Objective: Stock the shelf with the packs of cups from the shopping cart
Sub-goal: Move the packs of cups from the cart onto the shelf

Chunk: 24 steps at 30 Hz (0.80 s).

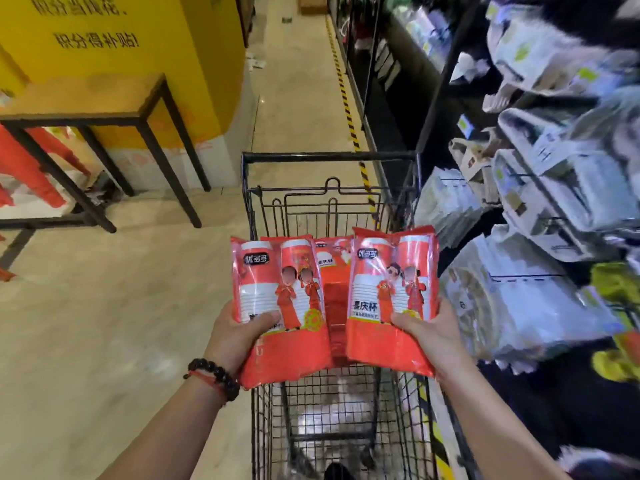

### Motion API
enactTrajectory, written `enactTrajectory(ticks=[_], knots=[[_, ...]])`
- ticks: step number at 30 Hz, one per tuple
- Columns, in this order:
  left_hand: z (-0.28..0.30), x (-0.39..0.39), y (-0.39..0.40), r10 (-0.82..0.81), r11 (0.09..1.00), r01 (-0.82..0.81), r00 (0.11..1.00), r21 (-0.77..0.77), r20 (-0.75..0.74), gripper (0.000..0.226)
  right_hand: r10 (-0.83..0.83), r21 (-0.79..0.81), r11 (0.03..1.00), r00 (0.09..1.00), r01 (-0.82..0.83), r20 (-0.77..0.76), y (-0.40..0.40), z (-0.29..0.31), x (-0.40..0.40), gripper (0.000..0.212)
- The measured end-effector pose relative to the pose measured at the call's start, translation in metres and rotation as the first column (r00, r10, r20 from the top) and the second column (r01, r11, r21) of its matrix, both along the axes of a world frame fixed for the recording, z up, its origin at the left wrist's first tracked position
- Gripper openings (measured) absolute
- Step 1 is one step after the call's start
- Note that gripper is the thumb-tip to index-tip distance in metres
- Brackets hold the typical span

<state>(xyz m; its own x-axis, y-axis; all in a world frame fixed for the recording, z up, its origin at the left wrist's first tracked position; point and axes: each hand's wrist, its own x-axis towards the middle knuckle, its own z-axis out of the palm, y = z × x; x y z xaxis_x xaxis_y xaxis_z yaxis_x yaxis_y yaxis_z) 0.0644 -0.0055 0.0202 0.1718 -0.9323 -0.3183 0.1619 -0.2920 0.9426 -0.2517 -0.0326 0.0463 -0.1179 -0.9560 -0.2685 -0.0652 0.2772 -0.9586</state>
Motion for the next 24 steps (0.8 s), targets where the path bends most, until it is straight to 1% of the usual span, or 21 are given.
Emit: enactTrajectory(ticks=[2,6,7,10,13,17,19,22,24], knots=[[0.002,-0.008,0.005,-0.048,0.998,0.049,0.998,-0.027,0.036,0.065,-0.027,-0.022,0.999,1.000,0.027,0.001,0.030,0.005,-0.012,0.048],[0.002,-0.018,0.023,-0.197,0.977,0.205,0.974,-0.065,0.116,0.077,-0.087,0.013,0.996,0.996,0.087,-0.031,0.096,0.004,-0.035,0.065],[0.000,-0.019,0.029,-0.235,0.967,0.244,0.965,-0.068,0.118,0.080,-0.116,0.010,0.993,0.992,0.117,-0.040,0.115,0.005,-0.037,0.065],[-0.008,-0.022,0.051,-0.352,0.930,0.361,0.929,-0.072,0.116,0.085,-0.244,-0.024,0.970,0.967,0.243,-0.076,0.180,0.008,-0.035,0.052],[-0.012,-0.033,0.082,-0.473,0.873,0.481,0.875,-0.083,0.099,0.082,-0.365,-0.034,0.931,0.928,0.364,-0.068,0.247,0.011,-0.029,0.051],[-0.010,-0.063,0.125,-0.612,0.782,0.617,0.787,-0.091,0.079,0.081,-0.513,-0.050,0.859,0.856,0.510,-0.072,0.331,0.025,-0.027,0.049],[-0.004,-0.081,0.142,-0.680,0.723,0.683,0.730,-0.101,0.071,0.081,-0.583,-0.068,0.812,0.808,0.579,-0.082,0.369,0.032,-0.029,0.052],[0.003,-0.112,0.167,-0.766,0.630,0.766,0.640,-0.130,0.065,0.069,-0.719,-0.074,0.695,0.689,0.715,-0.094,0.427,0.036,-0.035,0.051],[0.008,-0.133,0.186,-0.809,0.573,0.806,0.585,-0.147,0.055,0.073,-0.786,-0.084,0.618,0.612,0.782,-0.091,0.464,0.039,-0.037,0.052]])
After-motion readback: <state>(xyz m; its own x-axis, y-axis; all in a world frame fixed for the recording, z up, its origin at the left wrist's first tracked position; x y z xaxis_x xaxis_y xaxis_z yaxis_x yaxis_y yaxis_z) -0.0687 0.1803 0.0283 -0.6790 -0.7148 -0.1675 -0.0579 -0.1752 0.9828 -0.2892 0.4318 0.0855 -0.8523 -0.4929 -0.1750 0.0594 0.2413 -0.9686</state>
